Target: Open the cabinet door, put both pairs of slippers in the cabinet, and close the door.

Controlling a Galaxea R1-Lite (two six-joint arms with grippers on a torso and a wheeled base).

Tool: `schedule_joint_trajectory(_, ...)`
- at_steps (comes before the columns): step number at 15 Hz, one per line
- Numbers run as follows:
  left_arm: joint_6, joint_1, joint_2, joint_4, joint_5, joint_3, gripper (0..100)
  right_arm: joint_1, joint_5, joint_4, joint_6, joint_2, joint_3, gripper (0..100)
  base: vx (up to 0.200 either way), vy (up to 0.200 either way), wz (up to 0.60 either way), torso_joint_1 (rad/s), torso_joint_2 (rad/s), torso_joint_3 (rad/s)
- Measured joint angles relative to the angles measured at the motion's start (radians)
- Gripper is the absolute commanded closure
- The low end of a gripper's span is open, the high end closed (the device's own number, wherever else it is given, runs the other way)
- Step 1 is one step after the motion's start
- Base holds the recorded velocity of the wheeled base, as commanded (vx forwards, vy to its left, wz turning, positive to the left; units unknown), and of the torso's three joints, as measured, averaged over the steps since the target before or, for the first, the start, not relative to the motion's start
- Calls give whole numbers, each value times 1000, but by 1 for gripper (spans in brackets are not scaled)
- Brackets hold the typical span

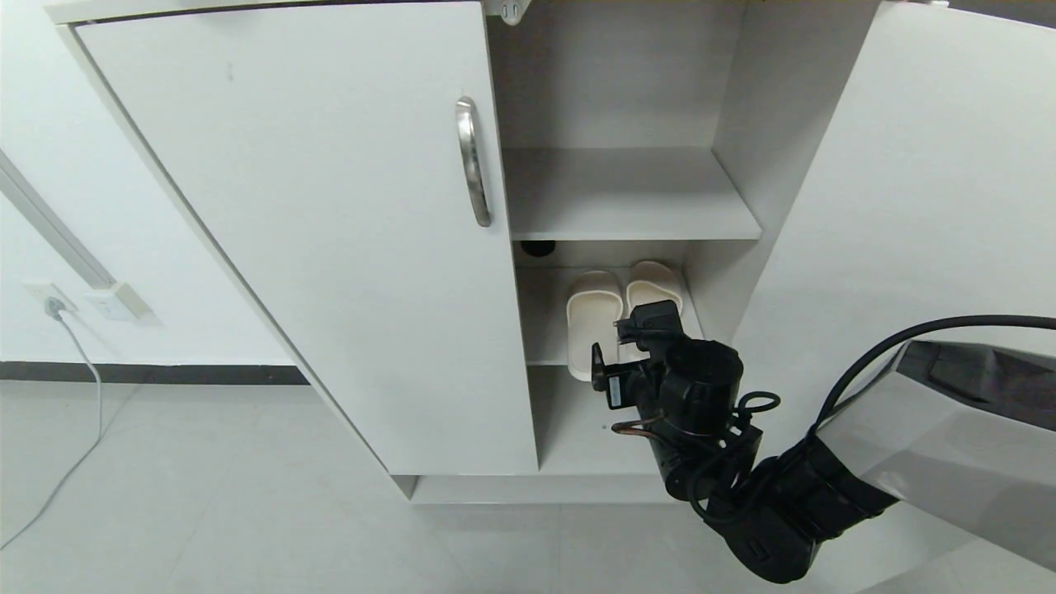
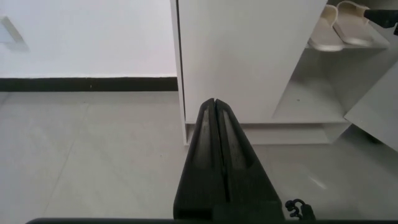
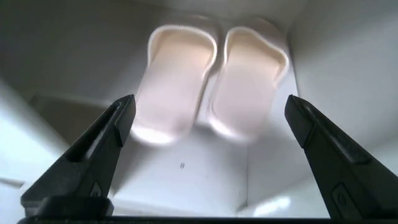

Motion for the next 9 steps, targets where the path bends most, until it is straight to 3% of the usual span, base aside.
schedule_joint_trajectory(3, 0, 1, 0, 1, -1, 0, 100, 0, 0, -1, 0, 1, 0, 0, -200, 0, 0, 1, 1, -1)
schedule_joint_trajectory(9, 0, 0, 0, 0, 5, 1, 100, -1, 3, -3, 0, 1, 9, 0, 0, 0, 0, 0, 0, 0)
